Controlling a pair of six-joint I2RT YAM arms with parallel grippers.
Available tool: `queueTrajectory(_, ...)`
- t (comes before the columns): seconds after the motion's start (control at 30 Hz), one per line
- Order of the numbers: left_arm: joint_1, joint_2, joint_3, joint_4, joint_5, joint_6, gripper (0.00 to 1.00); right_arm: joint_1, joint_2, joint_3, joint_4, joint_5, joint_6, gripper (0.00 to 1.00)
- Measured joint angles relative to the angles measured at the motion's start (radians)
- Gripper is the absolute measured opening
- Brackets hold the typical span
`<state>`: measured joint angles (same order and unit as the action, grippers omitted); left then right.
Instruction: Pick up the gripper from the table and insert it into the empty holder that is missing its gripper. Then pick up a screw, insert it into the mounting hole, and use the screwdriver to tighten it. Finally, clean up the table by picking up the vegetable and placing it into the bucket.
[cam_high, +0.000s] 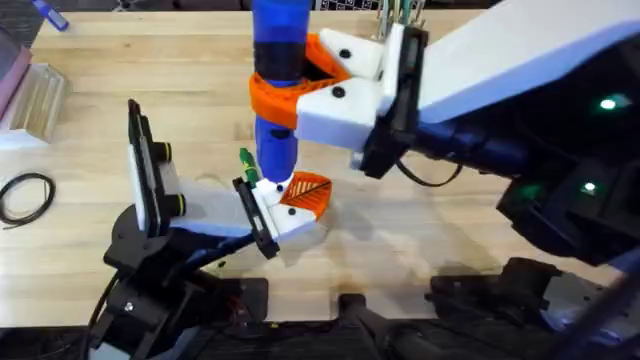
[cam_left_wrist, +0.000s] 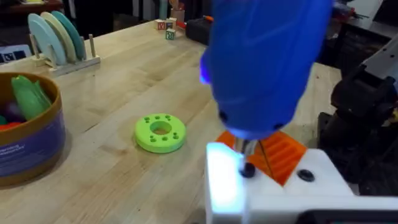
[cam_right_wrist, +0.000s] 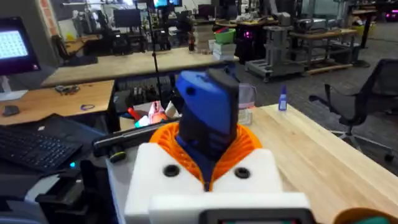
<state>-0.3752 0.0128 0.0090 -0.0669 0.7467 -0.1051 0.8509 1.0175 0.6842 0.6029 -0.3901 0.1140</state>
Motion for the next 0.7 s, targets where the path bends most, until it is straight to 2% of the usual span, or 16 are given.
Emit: queueTrajectory(0.7, 0.000, 0.000, 0.000, 0.000, 0.000, 0.000, 0.005, 0.000, -0.018, 0.000, 0.027, 0.000, -0.010, 0.025)
